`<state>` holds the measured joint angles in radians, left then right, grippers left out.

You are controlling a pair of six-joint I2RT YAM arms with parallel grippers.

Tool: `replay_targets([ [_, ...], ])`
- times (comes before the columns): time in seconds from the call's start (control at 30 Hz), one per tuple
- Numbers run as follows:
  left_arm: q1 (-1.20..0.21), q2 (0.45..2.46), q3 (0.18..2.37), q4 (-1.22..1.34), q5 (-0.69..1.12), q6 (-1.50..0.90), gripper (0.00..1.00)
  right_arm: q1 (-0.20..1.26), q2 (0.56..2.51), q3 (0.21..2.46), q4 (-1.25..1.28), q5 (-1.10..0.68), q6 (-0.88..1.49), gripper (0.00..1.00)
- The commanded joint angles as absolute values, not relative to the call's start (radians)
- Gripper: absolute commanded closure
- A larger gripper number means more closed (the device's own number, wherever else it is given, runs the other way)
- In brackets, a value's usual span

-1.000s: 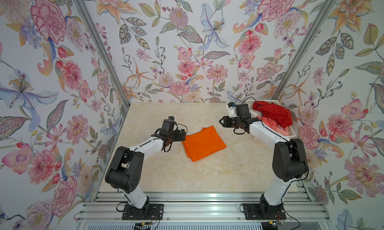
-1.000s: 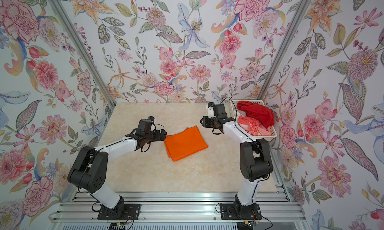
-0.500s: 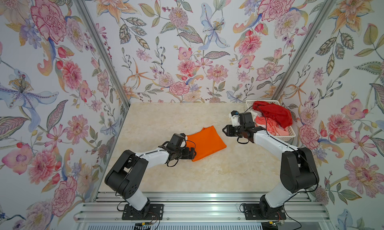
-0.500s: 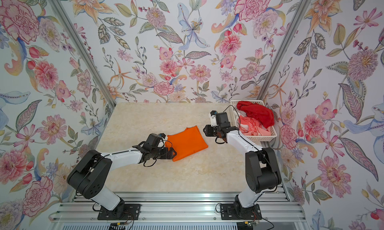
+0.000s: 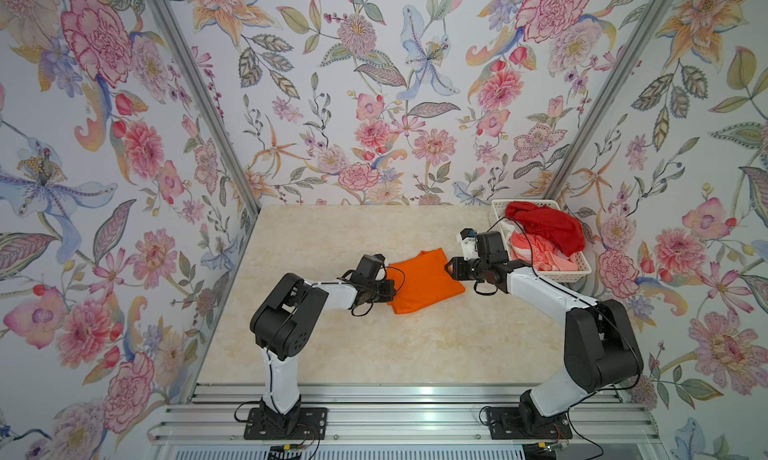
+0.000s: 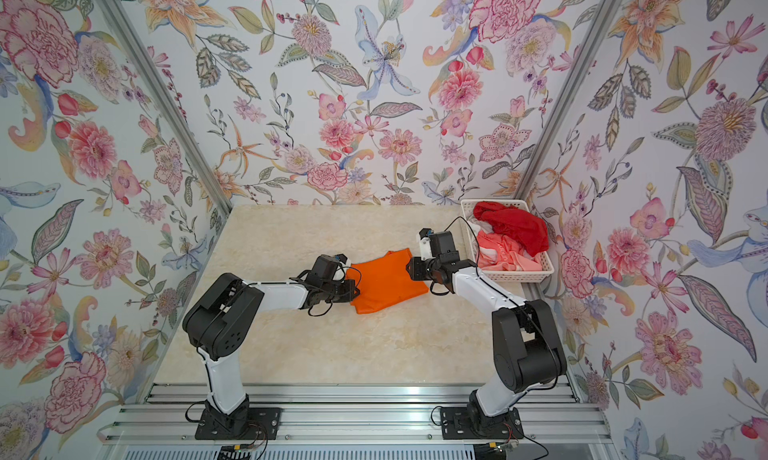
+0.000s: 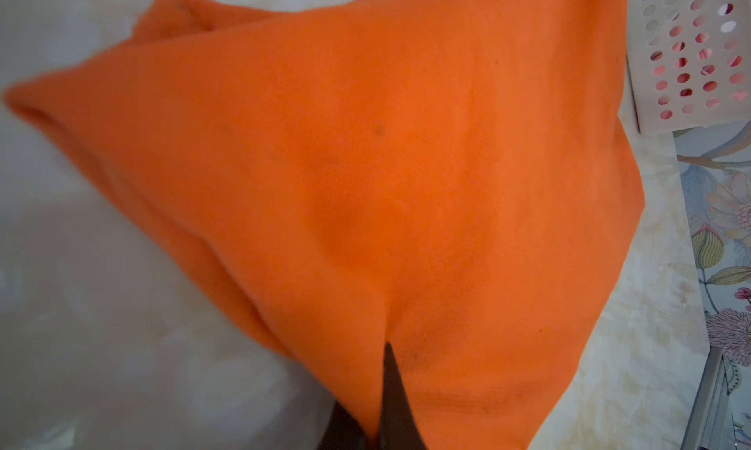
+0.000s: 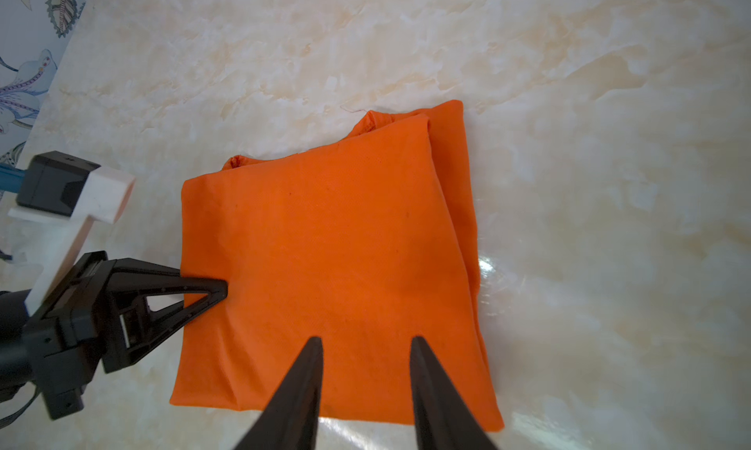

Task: Fold and stack t-shirts
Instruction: Move the bin to the corner of the board.

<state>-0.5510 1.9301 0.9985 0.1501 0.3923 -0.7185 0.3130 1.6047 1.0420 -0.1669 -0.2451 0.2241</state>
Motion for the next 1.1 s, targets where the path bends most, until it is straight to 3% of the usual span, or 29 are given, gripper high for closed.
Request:
replay_targets([
  [0.0, -0.55, 1.917, 0.995, -0.111, 0.193, -0.687, 1.0, 0.314, 1.562, 1.03, -0.164, -0.226, 0.228, 0.62],
  [0.37, -0.329, 1.944, 1.3, -0.459, -0.195, -0.454, 1.0, 0.353, 1.608, 1.079, -0.165, -0.233, 0.247, 0.62],
  [0.63, -0.109, 2.154, 1.615, -0.526, -0.189, -0.352, 1.0, 0.403, 1.677, 1.141, -0.187, -0.226, 0.251, 0.62],
  [1.07, 0.068, 2.443, 2.121, -0.67, -0.257, -0.284, 1.0, 0.428, 1.726, 1.195, -0.249, -0.195, 0.249, 0.62],
])
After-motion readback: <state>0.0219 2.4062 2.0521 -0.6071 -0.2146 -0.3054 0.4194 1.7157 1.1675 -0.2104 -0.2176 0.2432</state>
